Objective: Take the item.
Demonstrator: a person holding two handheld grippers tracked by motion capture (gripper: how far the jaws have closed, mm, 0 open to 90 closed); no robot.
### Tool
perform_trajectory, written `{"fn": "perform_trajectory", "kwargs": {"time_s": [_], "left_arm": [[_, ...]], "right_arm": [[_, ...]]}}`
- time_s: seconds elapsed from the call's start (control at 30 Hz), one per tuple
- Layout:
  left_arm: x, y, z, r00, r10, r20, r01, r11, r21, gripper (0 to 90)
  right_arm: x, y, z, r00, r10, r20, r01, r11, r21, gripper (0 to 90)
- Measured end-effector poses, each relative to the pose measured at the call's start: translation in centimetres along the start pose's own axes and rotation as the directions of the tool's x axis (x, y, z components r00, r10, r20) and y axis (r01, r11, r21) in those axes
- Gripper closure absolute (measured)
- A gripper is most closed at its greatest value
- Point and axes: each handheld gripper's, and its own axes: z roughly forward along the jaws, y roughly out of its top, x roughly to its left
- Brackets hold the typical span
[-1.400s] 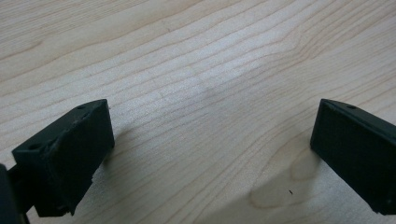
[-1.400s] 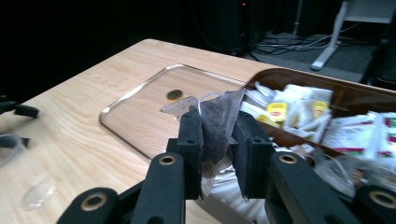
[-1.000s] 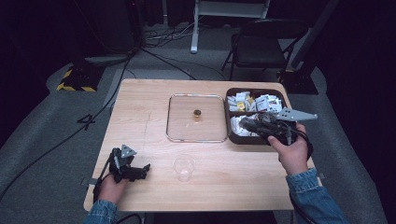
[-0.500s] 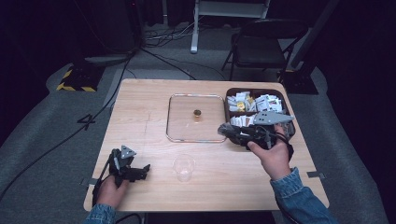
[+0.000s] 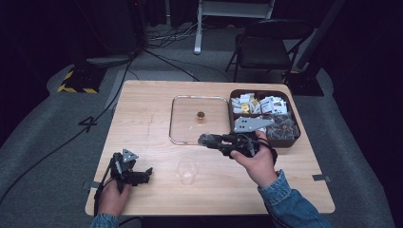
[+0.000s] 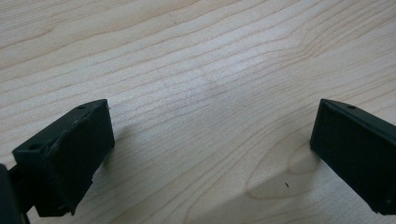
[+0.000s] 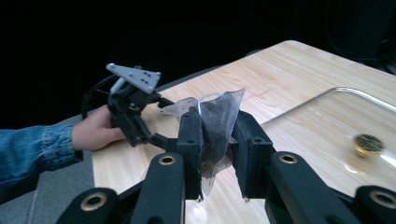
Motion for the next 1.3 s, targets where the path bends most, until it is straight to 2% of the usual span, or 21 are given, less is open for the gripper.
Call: {"fn": "perform_trajectory", "kwargs": {"time_s": [0.17, 0.37, 0.57, 0.73, 0.87, 1.3], "left_arm": [[0.0, 0.0, 0.0, 1.0000, -0.001, -0.003, 0.001, 1.0000, -0.001, 0.0], [0.0, 0.0, 0.0, 1.0000, -0.001, -0.003, 0.001, 1.0000, -0.001, 0.0], [0.0, 0.0, 0.0, 1.0000, -0.001, 0.000, 0.001, 1.0000, 0.000, 0.0], [0.0, 0.0, 0.0, 1.0000, 0.000, -0.001, 0.000, 1.0000, 0.000, 0.0], [0.0, 0.0, 0.0, 1.0000, -0.001, 0.001, 0.001, 1.0000, 0.001, 0.0], [0.0, 0.0, 0.0, 1.0000, 0.000, 0.000, 0.000, 1.0000, 0.000, 0.0]], "right_arm": [[0.9, 0.1, 1.2, 0.9993, -0.005, -0.037, 0.005, 1.000, 0.002, 74.6], [1.3, -0.3, 2.2, 0.9985, -0.007, -0.055, 0.008, 1.000, 0.020, 74.6], [1.9, -1.7, 3.3, 0.9968, 0.022, -0.077, -0.020, 0.999, 0.028, 74.5], [2.2, -2.7, 4.0, 0.9963, 0.031, -0.080, -0.027, 0.999, 0.047, 74.5], [2.5, -3.7, 4.9, 0.9959, 0.029, -0.085, -0.022, 0.996, 0.084, 74.4], [3.0, -4.8, 6.2, 0.9969, 0.004, -0.078, 0.006, 0.991, 0.131, 73.8]]}}
